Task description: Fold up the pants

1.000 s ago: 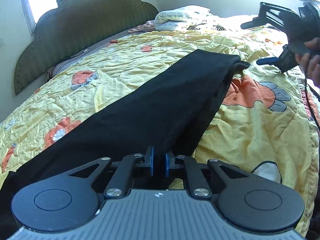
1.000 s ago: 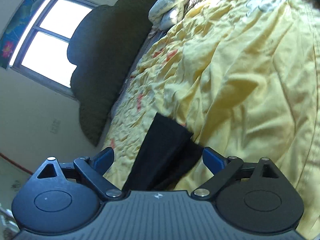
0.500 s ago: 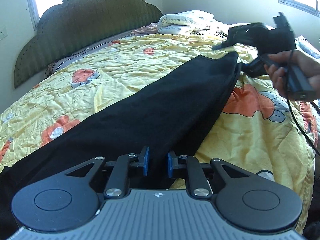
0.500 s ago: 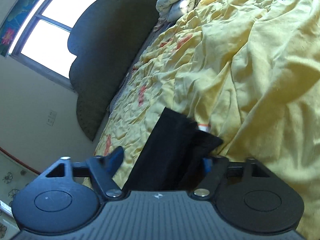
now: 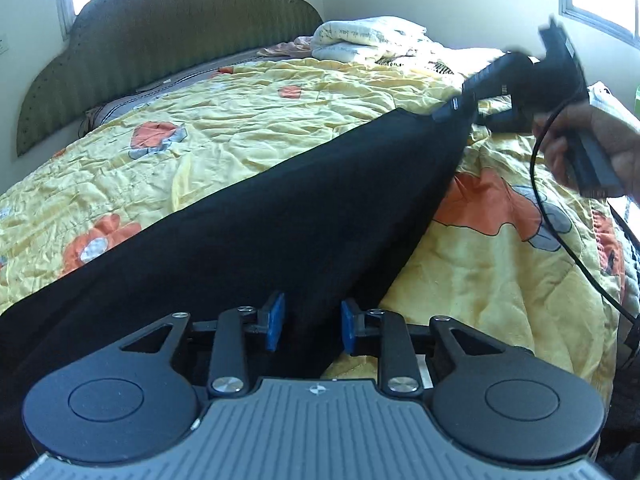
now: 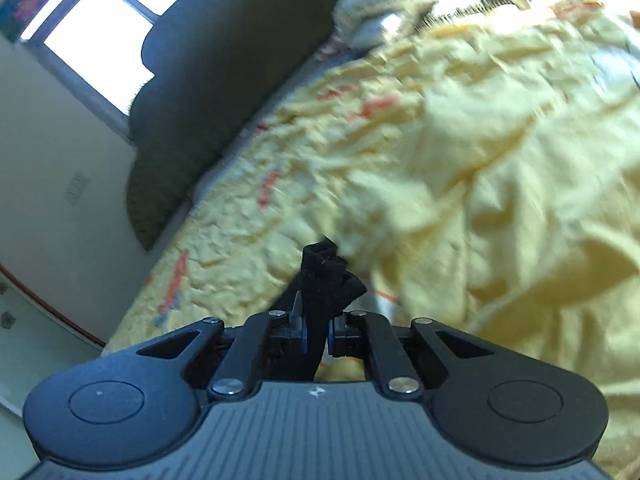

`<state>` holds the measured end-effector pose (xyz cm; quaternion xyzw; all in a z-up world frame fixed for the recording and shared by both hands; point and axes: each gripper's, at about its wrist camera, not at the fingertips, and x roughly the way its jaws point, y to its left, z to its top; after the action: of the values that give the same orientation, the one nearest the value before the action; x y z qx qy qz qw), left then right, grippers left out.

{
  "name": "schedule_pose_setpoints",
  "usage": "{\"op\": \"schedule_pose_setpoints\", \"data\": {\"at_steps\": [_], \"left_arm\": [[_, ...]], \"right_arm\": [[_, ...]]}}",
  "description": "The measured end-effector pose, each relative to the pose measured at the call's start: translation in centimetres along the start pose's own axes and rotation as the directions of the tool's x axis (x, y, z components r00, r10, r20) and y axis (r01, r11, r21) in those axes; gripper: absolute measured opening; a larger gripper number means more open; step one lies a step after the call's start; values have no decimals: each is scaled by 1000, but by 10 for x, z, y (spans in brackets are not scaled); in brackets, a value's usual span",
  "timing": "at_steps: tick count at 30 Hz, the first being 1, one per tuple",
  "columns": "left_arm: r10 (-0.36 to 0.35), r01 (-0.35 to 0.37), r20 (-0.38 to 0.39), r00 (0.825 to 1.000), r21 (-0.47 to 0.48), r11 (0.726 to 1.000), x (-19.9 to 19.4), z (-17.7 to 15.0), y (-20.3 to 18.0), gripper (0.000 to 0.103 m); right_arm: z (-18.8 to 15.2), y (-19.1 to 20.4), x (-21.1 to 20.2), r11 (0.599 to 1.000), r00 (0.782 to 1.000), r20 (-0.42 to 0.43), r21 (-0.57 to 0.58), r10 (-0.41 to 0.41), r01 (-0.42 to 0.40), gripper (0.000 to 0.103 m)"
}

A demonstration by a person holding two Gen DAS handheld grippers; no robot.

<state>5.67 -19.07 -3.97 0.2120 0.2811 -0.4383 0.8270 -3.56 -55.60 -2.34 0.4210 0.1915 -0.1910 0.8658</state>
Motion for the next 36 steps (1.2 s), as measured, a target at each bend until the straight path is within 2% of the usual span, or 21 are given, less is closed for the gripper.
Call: {"op": "schedule_pose_setpoints", "data": {"at_steps": [1, 2, 4, 6, 9, 12, 14, 15, 16, 17, 20, 21, 23, 25, 27, 30, 33, 35, 36], "left_arm": [[-5, 5, -1, 1000, -8, 1000, -3, 1, 2, 37], [-17, 17, 0, 1000, -14, 1000, -7, 2, 4, 39], [-45, 46, 22, 999, -33, 998, -20, 4, 9, 51], [-47, 51, 53, 997, -66, 997, -34, 5, 16, 71], [-53, 64, 82, 995, -135, 989, -52, 3, 31, 73], [29, -14, 68, 997, -221, 975, -61, -3, 54, 74], [92, -90, -8, 996, -282, 955, -52, -9, 74, 75], [85, -100, -62, 994, -308, 946, -44, -12, 81, 72], [48, -83, -117, 992, -324, 942, -35, -17, 87, 71], [30, -74, -137, 990, -328, 942, -30, -20, 88, 70], [44, -64, -81, 996, -265, 962, -44, -18, 77, 72], [37, -49, -47, 998, -270, 962, -51, -16, 79, 72], [69, -66, 0, 998, -315, 947, -66, -13, 88, 74], [148, -131, 14, 989, -385, 914, -77, -12, 103, 75], [235, -205, 6, 972, -469, 859, -88, -16, 122, 75], [336, -270, -7, 942, -609, 746, -107, -30, 152, 77], [375, -294, -44, 926, -708, 642, -119, -47, 175, 77], [357, -296, -80, 931, -738, 607, -122, -57, 185, 77], [345, -294, -92, 934, -747, 596, -123, -61, 188, 77]], "right_arm": [[-3, -10, 5, 999, 1000, -19, 42, -3, 4, 9], [-6, -18, 4, 997, 1000, -4, 78, 26, -26, 12], [-6, -18, 1, 996, 1000, 4, 90, 26, -26, 15], [-5, -11, 0, 999, 1000, 10, 35, 14, -15, 16], [-5, -12, 1, 1000, 1000, 6, 4, 18, -18, 16], [-6, -11, 0, 999, 999, 26, 12, 31, -31, 16], [-7, -6, -3, 999, 998, 49, 0, 35, -35, 16], [-6, -4, -5, 999, 997, 61, 0, 48, -48, 16], [-4, -3, -6, 999, 997, 67, 4, 50, -51, 16], [-3, -3, -5, 999, 997, 65, 18, 43, -44, 16], [-3, 3, -4, 998, 997, 71, 51, 25, -28, 16], [-4, 16, -8, 1000, 995, 96, -1, 19, -19, 16], [-13, 57, -18, 984, 987, 157, -179, 23, 6, 16], [-28, 107, -26, 926, 980, 189, -376, 67, 10, 16], [-54, 161, -29, 823, 974, 187, -568, 129, 0, 16], [-118, 232, -24, 605, 966, 101, -793, 238, -67, 16], [-198, 276, -7, 382, 950, -89, -901, 299, -205, 16], [-250, 290, 5, 240, 935, -217, -927, 279, -286, 16], [-270, 292, 8, 183, 932, -257, -933, 256, -308, 16]]}}
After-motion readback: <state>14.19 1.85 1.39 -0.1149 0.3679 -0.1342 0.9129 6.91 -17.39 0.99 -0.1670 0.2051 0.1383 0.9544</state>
